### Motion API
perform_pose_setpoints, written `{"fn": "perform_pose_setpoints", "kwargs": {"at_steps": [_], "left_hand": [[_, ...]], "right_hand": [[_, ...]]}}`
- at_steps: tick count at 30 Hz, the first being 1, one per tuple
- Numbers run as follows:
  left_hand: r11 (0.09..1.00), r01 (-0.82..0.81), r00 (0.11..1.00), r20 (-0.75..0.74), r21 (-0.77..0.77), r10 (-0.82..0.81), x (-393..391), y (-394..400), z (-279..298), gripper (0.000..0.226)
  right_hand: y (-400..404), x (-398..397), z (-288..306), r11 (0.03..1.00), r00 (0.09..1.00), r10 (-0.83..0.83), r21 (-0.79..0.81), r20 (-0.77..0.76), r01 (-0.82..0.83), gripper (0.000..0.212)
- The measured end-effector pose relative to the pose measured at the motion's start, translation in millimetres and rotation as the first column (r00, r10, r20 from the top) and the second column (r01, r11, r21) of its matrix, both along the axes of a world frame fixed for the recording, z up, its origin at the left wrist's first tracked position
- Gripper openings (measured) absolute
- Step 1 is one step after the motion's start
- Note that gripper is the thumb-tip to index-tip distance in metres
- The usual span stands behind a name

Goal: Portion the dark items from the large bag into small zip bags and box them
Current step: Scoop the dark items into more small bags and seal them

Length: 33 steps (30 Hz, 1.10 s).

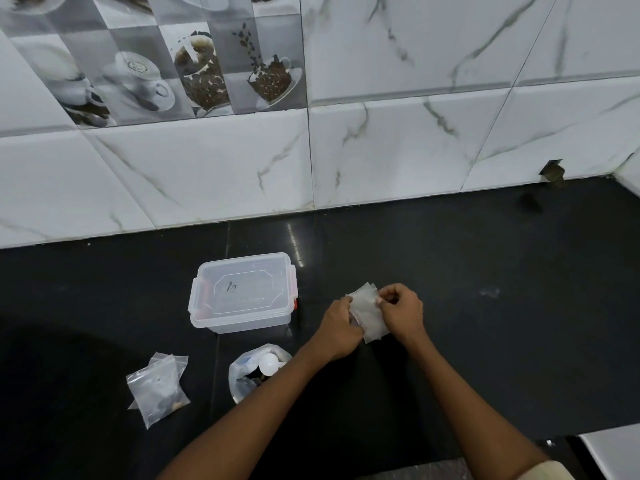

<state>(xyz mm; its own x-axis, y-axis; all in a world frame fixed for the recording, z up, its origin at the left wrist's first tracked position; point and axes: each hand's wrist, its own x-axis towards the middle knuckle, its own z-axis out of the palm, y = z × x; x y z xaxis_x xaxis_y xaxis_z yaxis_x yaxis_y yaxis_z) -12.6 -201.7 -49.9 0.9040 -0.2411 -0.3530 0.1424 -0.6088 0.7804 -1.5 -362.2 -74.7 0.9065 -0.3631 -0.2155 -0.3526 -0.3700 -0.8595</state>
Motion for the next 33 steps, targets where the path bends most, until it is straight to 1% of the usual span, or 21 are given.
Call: {"fn": "perform_pose_setpoints", "kwargs": {"at_steps": [3, 6, 8, 10, 11, 12, 13, 15, 17, 19, 21, 25, 29, 33], "left_hand": [[0.999, -0.039, 0.999, 0.006, -0.038, 0.039, -0.3, -1.0, -0.7, 0.075], [0.987, -0.132, 0.99, 0.036, -0.089, 0.136, 1.0, -2.8, -1.0, 0.082], [0.964, -0.213, 0.973, 0.055, -0.158, 0.224, 2.7, -3.1, 3.0, 0.073], [0.937, -0.276, 0.948, 0.102, -0.214, 0.303, 3.9, -1.2, 8.7, 0.054], [0.927, -0.29, 0.936, 0.132, -0.236, 0.326, 4.4, 0.5, 12.0, 0.045], [0.923, -0.292, 0.928, 0.157, -0.252, 0.337, 4.3, 2.8, 14.7, 0.037], [0.921, -0.288, 0.923, 0.179, -0.263, 0.34, 3.8, 4.9, 17.1, 0.032], [0.922, -0.274, 0.92, 0.204, -0.273, 0.334, 2.5, 9.7, 20.1, 0.031], [0.925, -0.272, 0.913, 0.234, -0.264, 0.335, 1.0, 15.5, 22.4, 0.032], [0.922, -0.284, 0.896, 0.27, -0.263, 0.353, -0.3, 21.3, 23.0, 0.031], [0.911, -0.311, 0.88, 0.282, -0.27, 0.383, -1.8, 26.0, 25.1, 0.028], [0.892, -0.347, 0.858, 0.284, -0.29, 0.427, -4.1, 40.2, 29.6, 0.03], [0.867, -0.376, 0.851, 0.249, -0.326, 0.463, -8.9, 52.9, 31.0, 0.031], [0.838, -0.406, 0.846, 0.195, -0.366, 0.496, -13.0, 65.4, 35.6, 0.033]], "right_hand": [[0.7, -4.4, 0.7, 0.985, 0.999, -0.044, 0.165, 0.025, 0.04, 0.017], [5.9, -10.5, 11.4, 0.92, 0.994, -0.099, 0.385, 0.05, 0.072, 0.02], [10.3, -15.6, 18.9, 0.868, 0.993, -0.107, 0.492, 0.04, 0.074, 0.019], [13.2, -21.2, 23.3, 0.855, 0.995, -0.089, 0.515, 0.045, 0.053, 0.02], [14.3, -23.0, 24.4, 0.868, 0.995, -0.074, 0.495, 0.063, 0.033, 0.022], [16.1, -25.2, 26.1, 0.898, 0.994, -0.052, 0.44, 0.096, 0.005, 0.027], [17.1, -26.6, 27.5, 0.935, 0.99, -0.022, 0.353, 0.141, -0.029, 0.033], [21.4, -28.9, 33.2, 0.984, 0.966, 0.07, 0.144, 0.249, -0.108, 0.047], [27.7, -29.3, 40.4, 0.981, 0.924, 0.19, -0.039, 0.332, -0.188, 0.05], [34.1, -28.6, 46.3, 0.948, 0.885, 0.305, -0.2, 0.353, -0.247, 0.043], [38.6, -28.0, 49.8, 0.914, 0.853, 0.37, -0.31, 0.367, -0.263, 0.035], [49.1, -29.3, 53.9, 0.889, 0.825, 0.394, -0.397, 0.406, -0.229, 0.025], [59.4, -33.6, 57.2, 0.88, 0.794, 0.419, -0.414, 0.441, -0.234, 0.023], [69.6, -36.8, 57.3, 0.885, 0.767, 0.383, -0.442, 0.516, -0.145, 0.017]]}}
